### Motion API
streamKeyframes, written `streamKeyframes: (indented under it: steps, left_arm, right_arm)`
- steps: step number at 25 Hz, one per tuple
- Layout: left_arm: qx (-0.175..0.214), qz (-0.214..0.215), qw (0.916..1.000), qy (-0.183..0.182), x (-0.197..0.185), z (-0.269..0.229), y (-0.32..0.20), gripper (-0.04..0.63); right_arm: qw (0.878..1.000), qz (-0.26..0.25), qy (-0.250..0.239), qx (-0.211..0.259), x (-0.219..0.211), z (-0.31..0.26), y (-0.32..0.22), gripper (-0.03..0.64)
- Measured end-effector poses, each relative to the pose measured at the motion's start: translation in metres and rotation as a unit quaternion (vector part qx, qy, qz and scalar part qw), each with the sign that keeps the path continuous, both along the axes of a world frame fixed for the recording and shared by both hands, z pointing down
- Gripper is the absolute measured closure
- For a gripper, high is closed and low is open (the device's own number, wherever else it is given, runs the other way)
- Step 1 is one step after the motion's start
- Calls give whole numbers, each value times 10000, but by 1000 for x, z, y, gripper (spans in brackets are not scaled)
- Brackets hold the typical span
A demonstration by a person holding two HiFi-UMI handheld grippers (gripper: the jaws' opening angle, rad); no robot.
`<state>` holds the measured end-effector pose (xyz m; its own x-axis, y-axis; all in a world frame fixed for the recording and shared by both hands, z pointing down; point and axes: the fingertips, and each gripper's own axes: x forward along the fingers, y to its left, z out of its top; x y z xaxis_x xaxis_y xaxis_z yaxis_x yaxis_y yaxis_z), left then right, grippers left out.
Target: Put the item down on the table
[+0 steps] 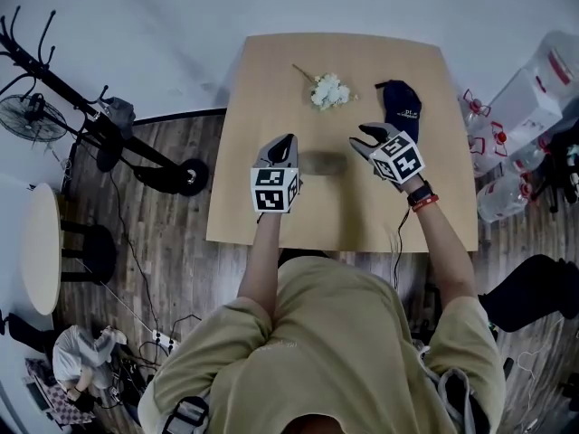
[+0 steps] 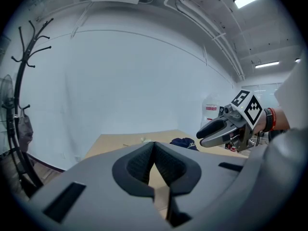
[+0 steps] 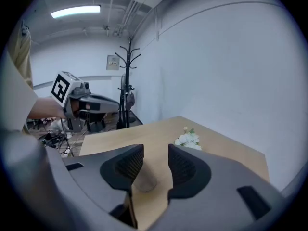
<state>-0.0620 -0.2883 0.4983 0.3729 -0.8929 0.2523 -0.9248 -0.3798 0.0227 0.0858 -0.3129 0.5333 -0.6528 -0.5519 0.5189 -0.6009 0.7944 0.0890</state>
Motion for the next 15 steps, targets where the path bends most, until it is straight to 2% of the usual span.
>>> streamKeyframes:
  steps: [3,8,15]
  left_arm:
    - [89,1,10000,-9,5,-9,3,572]
    - [275,10,9996,-50,15,-27,5,572]
    - [490,12,9988,-43,21,-44,1,572]
  right_arm:
    - [9978,450,-410,256,10,-19,1,459]
    - [9867,1190,-936,593,31,-46,0,469]
    - [9687,1797,-1447,912,42,-74,4,477]
